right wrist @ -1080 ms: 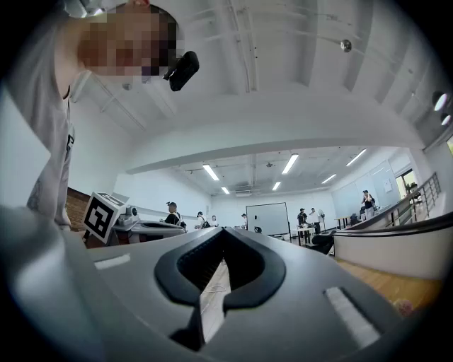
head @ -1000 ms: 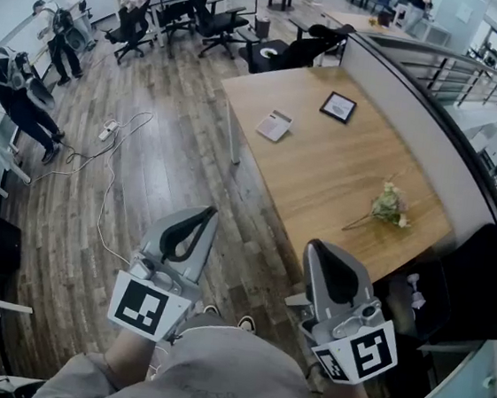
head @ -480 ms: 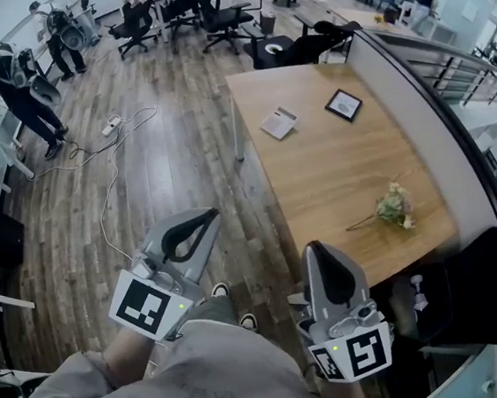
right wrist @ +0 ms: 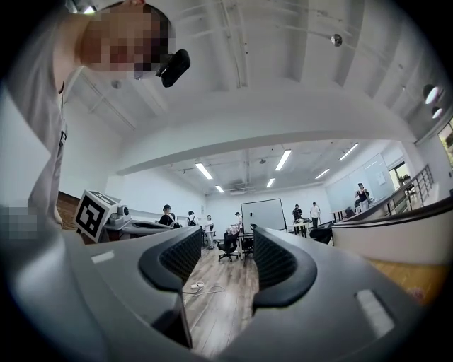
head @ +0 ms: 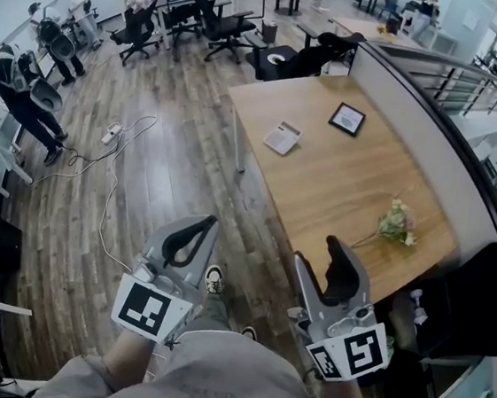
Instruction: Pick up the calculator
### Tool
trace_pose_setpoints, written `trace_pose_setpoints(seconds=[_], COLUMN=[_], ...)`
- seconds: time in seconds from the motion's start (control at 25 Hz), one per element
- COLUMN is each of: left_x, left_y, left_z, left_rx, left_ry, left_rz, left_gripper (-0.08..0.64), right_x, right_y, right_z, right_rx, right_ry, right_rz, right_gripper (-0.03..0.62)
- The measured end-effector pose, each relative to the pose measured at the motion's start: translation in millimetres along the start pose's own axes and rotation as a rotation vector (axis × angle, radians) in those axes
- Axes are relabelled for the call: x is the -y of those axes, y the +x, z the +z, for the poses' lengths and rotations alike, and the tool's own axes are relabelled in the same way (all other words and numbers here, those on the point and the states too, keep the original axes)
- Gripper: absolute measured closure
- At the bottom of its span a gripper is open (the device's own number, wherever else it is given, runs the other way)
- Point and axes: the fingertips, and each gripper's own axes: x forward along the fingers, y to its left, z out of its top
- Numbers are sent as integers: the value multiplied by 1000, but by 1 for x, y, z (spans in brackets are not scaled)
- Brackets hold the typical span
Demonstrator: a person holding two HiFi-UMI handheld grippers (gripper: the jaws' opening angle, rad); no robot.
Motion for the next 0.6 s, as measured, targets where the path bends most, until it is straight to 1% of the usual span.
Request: trace_pose_setpoints(seconds=[0.2, 0.36, 0.6], left_x=[-34, -67, -122], left_y=[25, 52, 99], left_z=[-7, -12, -31], left_rx=[-11, -17, -45], left_ry=[-11, -22, -38], left_rz=[-2, -10, -30], left_gripper=[558, 558, 558], right_x=[10, 24, 49], right_y=[42, 81, 147], right_z=[-15, -27, -51], right_rx=[-40, -74, -141], right_ry=[-6, 6, 16], right_rz=[5, -8, -39], right_gripper=[380, 380, 380])
